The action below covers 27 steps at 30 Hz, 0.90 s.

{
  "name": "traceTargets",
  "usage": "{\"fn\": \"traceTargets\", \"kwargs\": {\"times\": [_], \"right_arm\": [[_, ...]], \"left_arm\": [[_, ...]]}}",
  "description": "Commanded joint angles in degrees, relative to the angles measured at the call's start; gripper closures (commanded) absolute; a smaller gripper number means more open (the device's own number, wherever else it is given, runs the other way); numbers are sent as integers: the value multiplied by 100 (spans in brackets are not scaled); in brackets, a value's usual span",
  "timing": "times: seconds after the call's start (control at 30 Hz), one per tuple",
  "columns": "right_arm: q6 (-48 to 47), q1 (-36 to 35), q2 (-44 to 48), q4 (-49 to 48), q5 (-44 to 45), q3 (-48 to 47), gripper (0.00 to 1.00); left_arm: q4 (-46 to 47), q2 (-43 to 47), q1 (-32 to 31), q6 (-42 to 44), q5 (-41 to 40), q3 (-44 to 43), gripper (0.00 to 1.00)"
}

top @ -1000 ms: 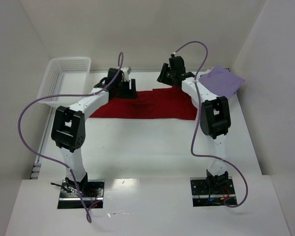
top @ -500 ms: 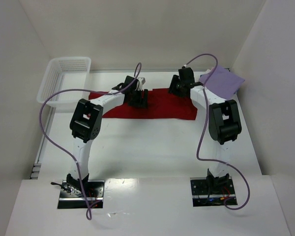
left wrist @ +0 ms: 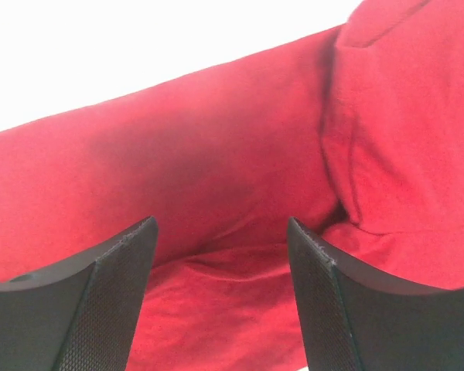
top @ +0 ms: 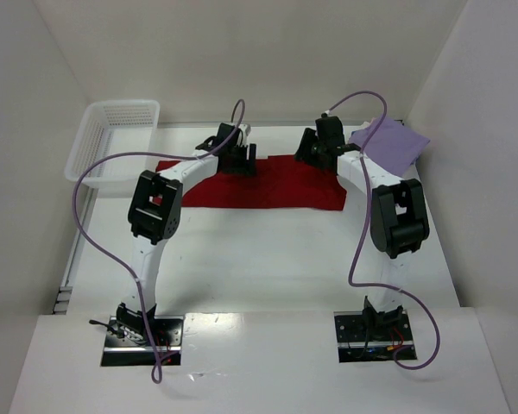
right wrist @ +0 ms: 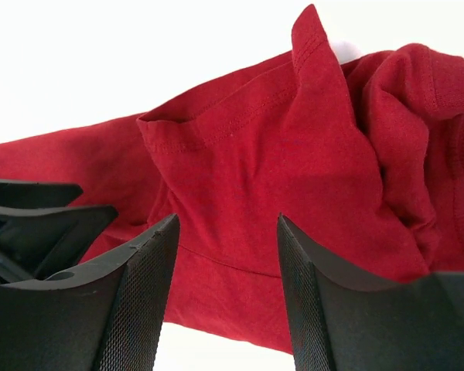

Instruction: Fold and stack the t-shirts

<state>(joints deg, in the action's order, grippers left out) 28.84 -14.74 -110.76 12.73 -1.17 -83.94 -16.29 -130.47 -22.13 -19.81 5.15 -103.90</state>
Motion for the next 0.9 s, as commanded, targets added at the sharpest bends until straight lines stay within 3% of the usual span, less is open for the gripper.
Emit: {"fn": "traceTargets", "kwargs": {"times": [0.0,0.2,0.33,0.4,0.47,0.6,0.87], "right_arm": [[-63,24,371,-236,38,18,41],[-115,85,924,-183,-14,71,35],[-63,86,1460,-183,-15,324,27],[8,86,1758,-236,-15,448,18],[69,138,1891,-236,-85,563,12],[139,138,2084,-236,-269,791,1],[210,138,2523,-104,-208,1345,1]], "left_arm": [[-137,-128,7,4,-241,-263,24],[125,942,383,600,-585,237,24],[92,1585,780,1838,11,625,24],[21,1927,833,2857,310,1000,23],[239,2218,886,3986,251,1510,23],[856,2913,886,4826,-84,2751,22],[435,2440,886,4706,-495,2656,20]]}}
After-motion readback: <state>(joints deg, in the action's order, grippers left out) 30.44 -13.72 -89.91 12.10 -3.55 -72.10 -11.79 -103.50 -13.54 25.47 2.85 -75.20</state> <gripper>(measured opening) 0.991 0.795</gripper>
